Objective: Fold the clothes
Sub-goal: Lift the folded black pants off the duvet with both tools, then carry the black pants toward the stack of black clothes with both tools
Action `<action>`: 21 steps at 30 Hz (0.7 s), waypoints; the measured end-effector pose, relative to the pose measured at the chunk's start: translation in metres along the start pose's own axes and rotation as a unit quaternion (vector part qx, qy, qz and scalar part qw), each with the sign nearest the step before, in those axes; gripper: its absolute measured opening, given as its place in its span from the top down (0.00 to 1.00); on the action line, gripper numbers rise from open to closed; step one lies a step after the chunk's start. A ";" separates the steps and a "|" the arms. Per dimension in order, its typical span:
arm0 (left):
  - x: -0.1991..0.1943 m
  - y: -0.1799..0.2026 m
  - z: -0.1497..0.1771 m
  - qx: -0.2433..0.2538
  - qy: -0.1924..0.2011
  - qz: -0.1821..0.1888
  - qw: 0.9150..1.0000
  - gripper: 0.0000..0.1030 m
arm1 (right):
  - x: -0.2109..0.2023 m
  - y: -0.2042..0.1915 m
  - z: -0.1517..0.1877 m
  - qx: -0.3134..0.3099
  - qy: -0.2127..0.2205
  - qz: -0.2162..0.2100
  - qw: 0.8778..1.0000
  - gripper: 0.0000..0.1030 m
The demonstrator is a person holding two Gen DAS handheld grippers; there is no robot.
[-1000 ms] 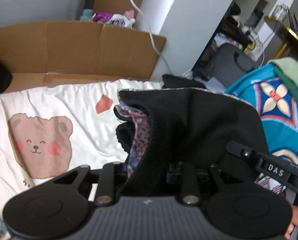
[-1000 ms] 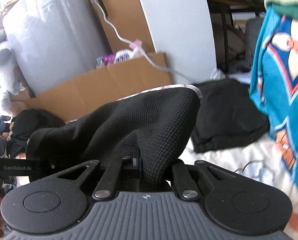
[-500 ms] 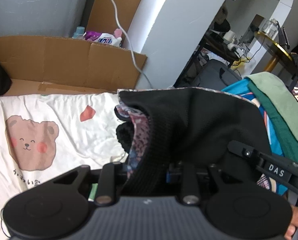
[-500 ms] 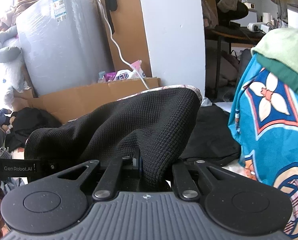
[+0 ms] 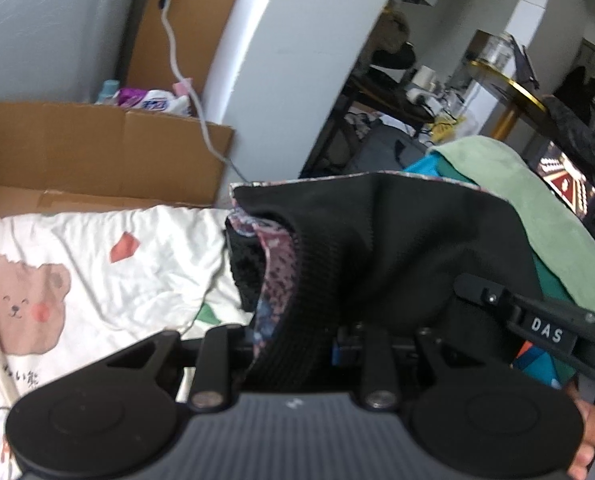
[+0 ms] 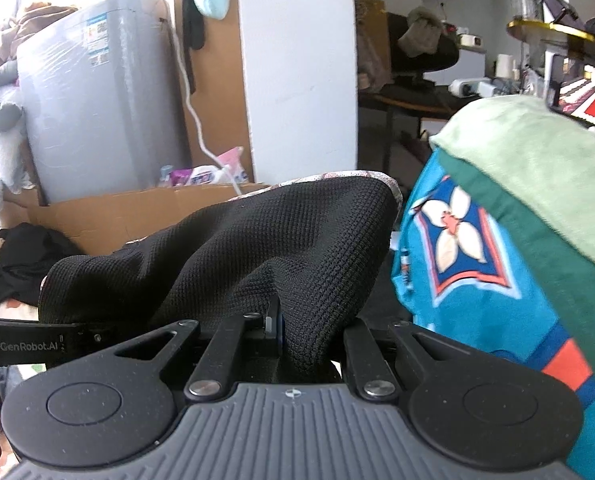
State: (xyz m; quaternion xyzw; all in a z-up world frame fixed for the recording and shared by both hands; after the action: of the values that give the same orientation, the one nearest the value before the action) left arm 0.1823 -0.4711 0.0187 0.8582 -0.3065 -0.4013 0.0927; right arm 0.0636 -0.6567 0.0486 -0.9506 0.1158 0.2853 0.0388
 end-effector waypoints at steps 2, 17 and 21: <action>0.004 0.008 0.001 0.008 0.000 0.003 1.000 0.71 | -0.001 0.006 0.002 -0.003 0.001 0.012 1.000 0.92; 0.045 0.031 0.019 0.032 -0.002 0.009 0.999 0.71 | 0.029 0.039 0.014 -0.017 -0.020 0.054 0.998 0.92; 0.055 0.029 0.021 0.030 -0.003 0.009 1.000 0.71 | 0.038 0.043 0.016 -0.020 -0.024 0.053 0.998 0.92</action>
State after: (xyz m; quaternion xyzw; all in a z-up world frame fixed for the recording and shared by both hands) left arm 0.1805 -0.5250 -0.0183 0.8565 -0.3263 -0.3937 0.0698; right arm 0.0754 -0.7038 0.0139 -0.9366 0.1591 0.3120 0.0077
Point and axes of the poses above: each gripper's, at about its wrist camera, not at the fingertips, and x roughly the way its jaws point, y to its right, z to its underside, the point moved 3 cm from there along x, roughly the way its jaws point, and after that the axes turned 3 degrees about -x, right-handed, at the moved point
